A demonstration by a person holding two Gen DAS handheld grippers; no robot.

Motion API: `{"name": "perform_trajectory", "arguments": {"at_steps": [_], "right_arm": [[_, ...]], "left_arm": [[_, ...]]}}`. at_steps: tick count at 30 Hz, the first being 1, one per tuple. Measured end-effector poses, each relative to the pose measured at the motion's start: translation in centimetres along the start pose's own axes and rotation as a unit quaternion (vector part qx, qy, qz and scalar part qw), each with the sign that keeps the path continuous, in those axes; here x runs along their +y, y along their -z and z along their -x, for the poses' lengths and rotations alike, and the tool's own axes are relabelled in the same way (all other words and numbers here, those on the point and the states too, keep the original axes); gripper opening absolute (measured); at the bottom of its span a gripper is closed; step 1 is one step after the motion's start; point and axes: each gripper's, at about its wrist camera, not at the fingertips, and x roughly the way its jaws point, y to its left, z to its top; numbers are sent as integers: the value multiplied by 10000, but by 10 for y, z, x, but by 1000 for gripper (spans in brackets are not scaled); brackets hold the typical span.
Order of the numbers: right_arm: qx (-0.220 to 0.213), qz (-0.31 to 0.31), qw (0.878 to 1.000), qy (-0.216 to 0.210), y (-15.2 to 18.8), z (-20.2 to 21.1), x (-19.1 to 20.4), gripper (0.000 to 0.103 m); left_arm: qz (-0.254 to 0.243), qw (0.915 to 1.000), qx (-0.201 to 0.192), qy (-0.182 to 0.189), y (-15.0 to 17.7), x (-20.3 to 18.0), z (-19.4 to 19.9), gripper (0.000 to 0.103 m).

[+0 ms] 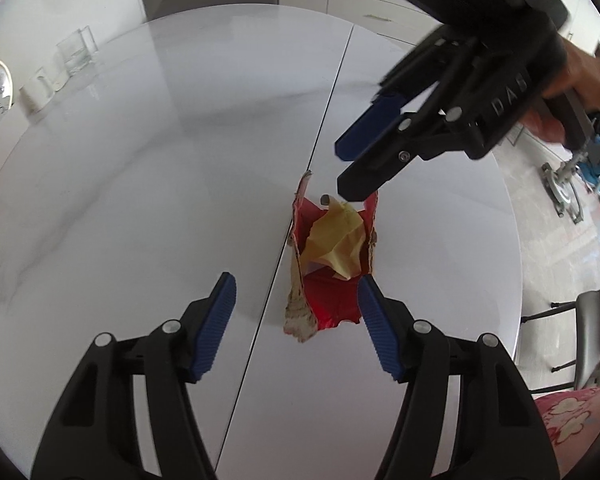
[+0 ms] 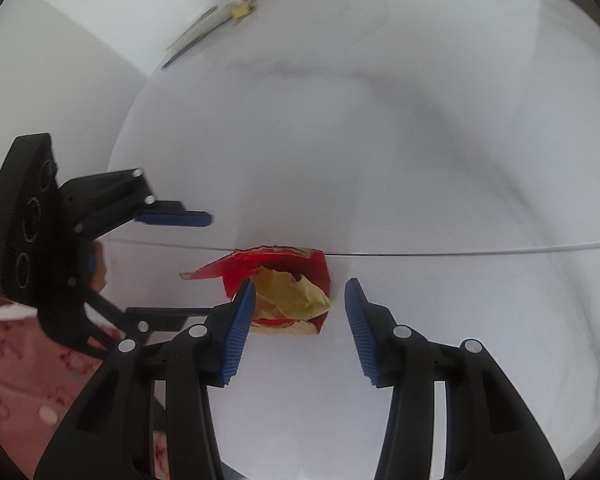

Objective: Collect trash
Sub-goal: 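Close the left gripper on the wrapper's brown edge while the right grips its yellow inner flap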

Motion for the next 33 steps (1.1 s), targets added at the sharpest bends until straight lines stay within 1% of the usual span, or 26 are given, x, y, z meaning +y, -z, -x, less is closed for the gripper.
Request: {"name": "perform_trajectory", "arguments": {"at_steps": [6,9,10,11,12,16,17,19,21,22,24,27,30,33], "right_arm": [[668,260,9965,-430,-14,-21,-15,45],[881,371,9940,-538,-19,-31,-16,42],[907,404,9934,-568,-20,-33,-13,39],[919,434,9930,-599,-16,-31,-12,37],[938,467,9925,-632,-16,-32,-10,37],[973,527,9922,-583,-22,-38,-8,37],[970,517,9922,-585,-23,-39,-8,34],[970,529,9923,-556,-24,-40,-9,30],[946,562,9928,-470,-22,-39,-8,23],[973,592,9927,-390,-21,-39,-7,17],[922,581,9934,-366,-20,-39,-5,17],[852,598,9942,-269,-17,-37,1,16],[729,532,9957,-229,-17,-37,3,15],[550,377,9975,-242,-14,-28,2,12]], "left_arm": [[-35,9999,45,161,-3,9,-12,61],[-54,9997,74,205,-5,8,-14,61],[-59,9997,62,214,-6,8,-15,59],[-71,9997,61,224,-7,8,-16,56],[-80,9997,65,234,-8,9,-17,51],[-97,9996,44,260,-10,8,-18,48],[-119,9996,44,266,-10,7,-18,47],[-131,9994,68,298,-10,4,-18,40],[-148,9992,91,361,-11,2,-19,31],[-189,9991,91,355,-11,0,-20,27],[-215,9993,62,314,-9,-3,-19,24],[-160,9992,83,358,-9,-3,-19,22],[-124,9993,78,353,-7,-4,-16,14],[-139,9995,12,295,-11,1,-16,11]]}}
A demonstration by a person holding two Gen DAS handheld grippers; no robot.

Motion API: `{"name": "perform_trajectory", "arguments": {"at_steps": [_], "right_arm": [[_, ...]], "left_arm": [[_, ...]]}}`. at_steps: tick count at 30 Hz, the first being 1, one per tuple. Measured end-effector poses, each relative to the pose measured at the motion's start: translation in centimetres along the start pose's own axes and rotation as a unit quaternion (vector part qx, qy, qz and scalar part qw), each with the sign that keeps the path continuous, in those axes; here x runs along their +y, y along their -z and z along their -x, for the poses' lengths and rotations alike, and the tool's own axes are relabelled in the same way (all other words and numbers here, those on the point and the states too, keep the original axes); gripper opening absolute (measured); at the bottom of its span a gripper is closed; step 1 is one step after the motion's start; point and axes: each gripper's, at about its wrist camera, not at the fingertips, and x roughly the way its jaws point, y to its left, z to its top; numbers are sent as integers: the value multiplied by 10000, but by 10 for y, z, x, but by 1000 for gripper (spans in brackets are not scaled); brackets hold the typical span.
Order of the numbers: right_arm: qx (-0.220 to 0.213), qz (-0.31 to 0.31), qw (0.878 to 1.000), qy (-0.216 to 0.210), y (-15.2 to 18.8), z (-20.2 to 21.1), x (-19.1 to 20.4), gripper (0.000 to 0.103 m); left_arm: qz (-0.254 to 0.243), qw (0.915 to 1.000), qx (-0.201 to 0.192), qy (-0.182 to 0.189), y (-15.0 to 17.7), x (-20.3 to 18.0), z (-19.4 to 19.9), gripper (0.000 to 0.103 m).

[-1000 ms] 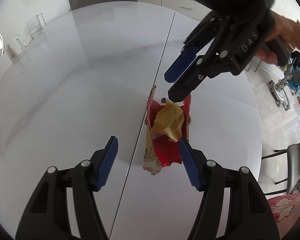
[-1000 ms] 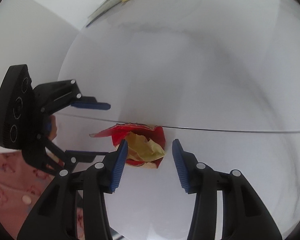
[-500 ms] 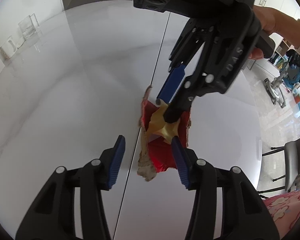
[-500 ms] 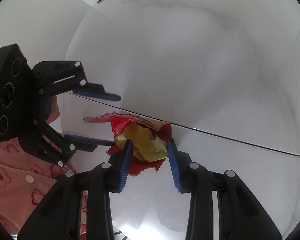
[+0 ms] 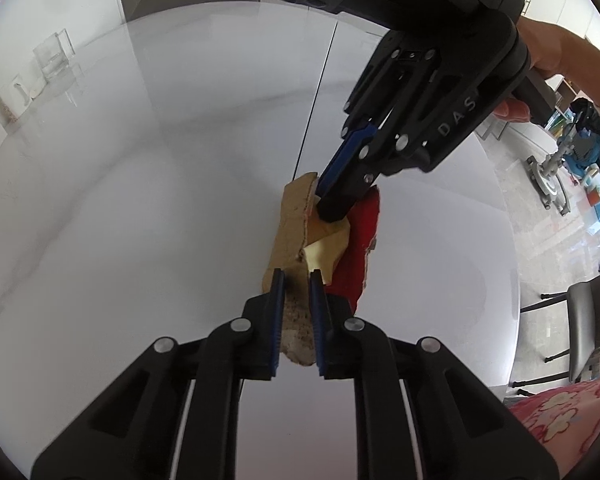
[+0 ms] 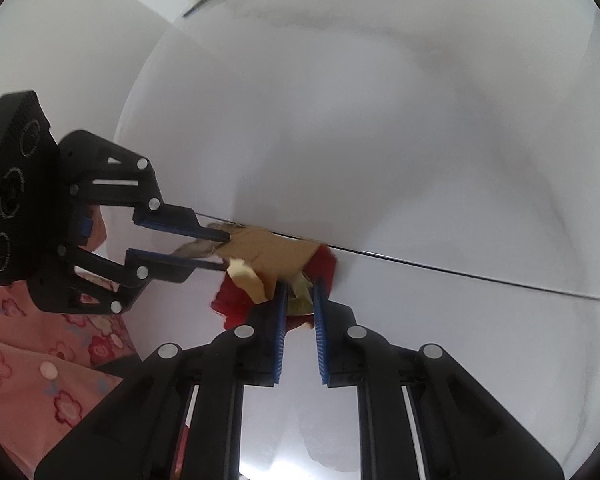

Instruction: Collect trash

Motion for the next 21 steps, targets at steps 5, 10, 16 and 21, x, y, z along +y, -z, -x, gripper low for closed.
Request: {"name": "perform_trajectory", "arguments": {"at_steps": [5,10,16,21], "right_arm": [[-242,-278,9993,73,17,15,-7,2],[-432,-491,9979,4,27,19,-24,2],[-363,-360,9987,-22,24,8,-24,7],[-150,-144,9998,-74,13,-7,-20,19]], "left_arm": [[-15,10000,-72,-39,-1,-1,5,6],[-94,9999,-89,-79,0,-5,7,6],[-98,9999,-19,-96,-7,-4,0,6],[-84,9999,38,-51,-9,2,-4,6]]}}
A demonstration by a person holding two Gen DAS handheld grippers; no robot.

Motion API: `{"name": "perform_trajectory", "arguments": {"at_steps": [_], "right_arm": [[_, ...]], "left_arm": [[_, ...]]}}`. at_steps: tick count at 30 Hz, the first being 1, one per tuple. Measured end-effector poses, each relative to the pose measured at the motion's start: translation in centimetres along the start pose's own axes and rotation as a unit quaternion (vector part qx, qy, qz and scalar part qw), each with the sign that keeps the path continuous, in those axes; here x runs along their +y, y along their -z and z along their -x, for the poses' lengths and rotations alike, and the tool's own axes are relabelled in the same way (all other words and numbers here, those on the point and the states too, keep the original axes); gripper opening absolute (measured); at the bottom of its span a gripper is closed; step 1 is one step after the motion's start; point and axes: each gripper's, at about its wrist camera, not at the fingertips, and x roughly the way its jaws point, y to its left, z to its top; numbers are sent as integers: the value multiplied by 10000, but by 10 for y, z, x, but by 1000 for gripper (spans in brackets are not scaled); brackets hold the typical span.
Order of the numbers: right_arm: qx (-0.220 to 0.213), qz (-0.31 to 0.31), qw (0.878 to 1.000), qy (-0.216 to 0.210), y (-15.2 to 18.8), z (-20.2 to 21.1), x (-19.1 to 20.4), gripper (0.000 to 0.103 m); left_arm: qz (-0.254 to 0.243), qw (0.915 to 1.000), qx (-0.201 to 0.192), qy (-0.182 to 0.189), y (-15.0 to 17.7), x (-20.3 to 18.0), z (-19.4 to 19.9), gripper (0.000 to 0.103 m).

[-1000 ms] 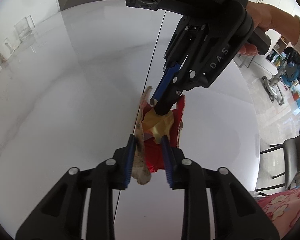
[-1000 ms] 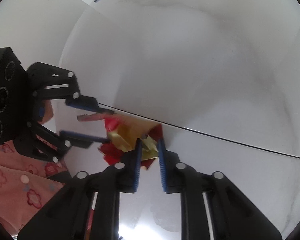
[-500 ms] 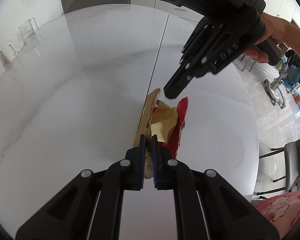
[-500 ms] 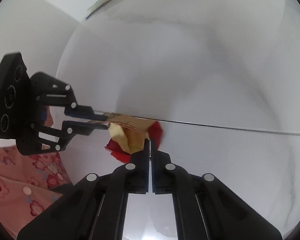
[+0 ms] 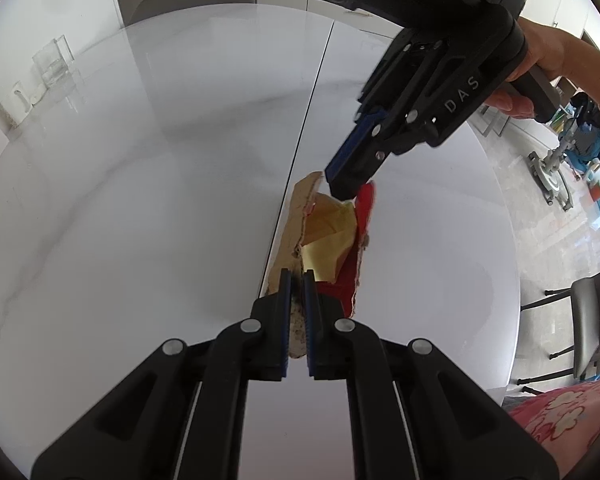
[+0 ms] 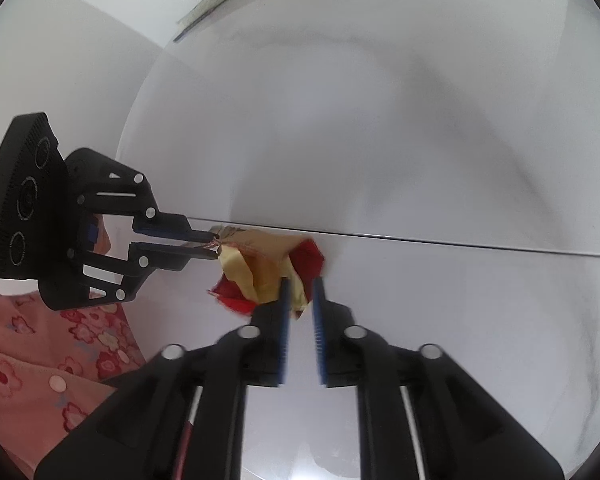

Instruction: Collect trash

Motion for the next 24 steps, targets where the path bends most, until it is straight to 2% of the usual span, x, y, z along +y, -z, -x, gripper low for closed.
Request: {"name": "perform_trajectory", "arguments": {"at_steps": [3,4,5,9,15,21,22,24], "right_arm": [[109,67,9998,-154,-3,-5,-1,25],[152,101,9996,-201,-1,-3,-2,32],[196,151,9995,-220,-2,-4,-1,34],[381,239,9981,-418,-7,-13,1,34],[430,157,9971,-603,-11,-25,-5,34],[292,64,9975,-632,-6,-19,-5,27],[278,66,9977,-620,-5,-17,-5,15],[217,31,9977,-647,-3,-9,-7,12]], "left_arm": [[-8,10000,4,4,2,-1,0,6],[-2,10000,-4,1,1,0,0,6],[8,10000,0,15,1,0,-1,6],[51,10000,-28,39,-2,2,-3,6],[66,9999,-35,74,-1,5,-4,6],[109,9999,-3,69,-1,9,-3,7],[100,9999,47,33,-1,7,-4,7],[52,10000,81,6,1,5,-3,9]]}}
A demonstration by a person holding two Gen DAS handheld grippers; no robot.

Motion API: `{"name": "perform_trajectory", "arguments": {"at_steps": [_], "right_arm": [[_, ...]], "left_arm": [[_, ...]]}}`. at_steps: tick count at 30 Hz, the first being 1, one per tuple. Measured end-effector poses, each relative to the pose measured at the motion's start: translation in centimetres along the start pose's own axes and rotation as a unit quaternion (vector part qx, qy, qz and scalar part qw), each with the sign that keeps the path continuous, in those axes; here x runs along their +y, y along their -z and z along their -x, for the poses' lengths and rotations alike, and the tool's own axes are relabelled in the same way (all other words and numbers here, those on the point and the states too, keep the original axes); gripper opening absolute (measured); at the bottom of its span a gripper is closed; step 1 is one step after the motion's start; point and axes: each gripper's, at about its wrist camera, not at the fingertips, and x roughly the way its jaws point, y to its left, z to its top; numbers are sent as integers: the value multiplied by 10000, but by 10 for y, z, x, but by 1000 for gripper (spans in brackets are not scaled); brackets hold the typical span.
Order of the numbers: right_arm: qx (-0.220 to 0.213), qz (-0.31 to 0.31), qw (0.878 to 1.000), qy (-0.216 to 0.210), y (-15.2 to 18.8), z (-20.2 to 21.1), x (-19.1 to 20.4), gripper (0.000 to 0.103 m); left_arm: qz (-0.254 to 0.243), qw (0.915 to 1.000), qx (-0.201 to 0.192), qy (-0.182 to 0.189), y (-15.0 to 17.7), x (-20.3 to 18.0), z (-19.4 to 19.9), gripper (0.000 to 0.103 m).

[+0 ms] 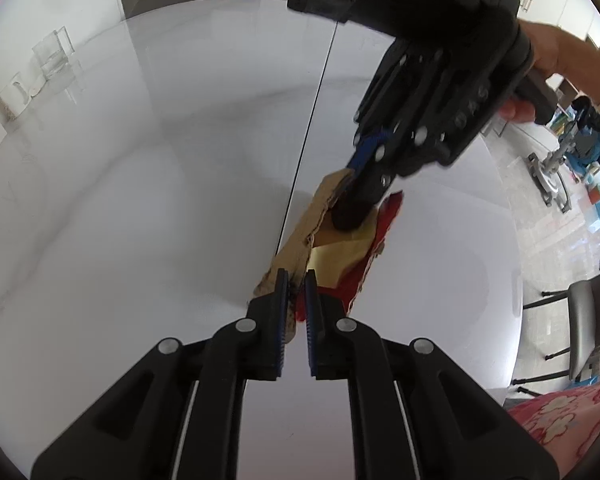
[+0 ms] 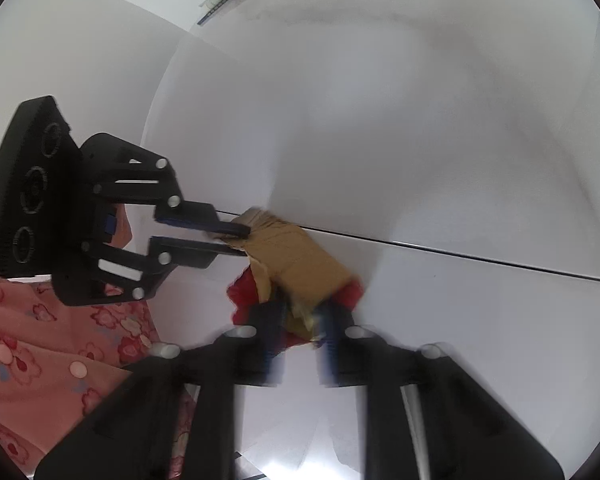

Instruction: Collect trash

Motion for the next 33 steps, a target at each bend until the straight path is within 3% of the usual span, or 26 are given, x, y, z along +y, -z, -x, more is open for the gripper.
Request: {"name": "perform_trajectory", "arguments": {"at_steps": [5,7,13,19,24,30,33], "right_arm": [[25,4,9999,112,4,1,1,11],[3,-7,9999,116,5,2,0,11],[-151,-123,9998,87,4,3,8,11],[-502,-483,9969,-366,10,8,-6,11],[-824,-676,9921,-657,14,19,-10,11],[-987,-710,9912,-525,30,25,-3,11],[-1227,-806,9882,-446,45,40,-4,11]], "left_arm": [[-100,9999,38,-124,0,-7,-2,22],[-107,9998,10,-187,0,-10,-1,39],[-123,9997,-72,-221,0,-10,7,60],[-214,9992,-194,-274,-1,-15,18,75],[-336,9985,-266,-346,1,-23,28,75],[-431,9973,-326,-501,0,-34,31,77],[-544,9965,-383,-508,-5,-41,30,83]]}}
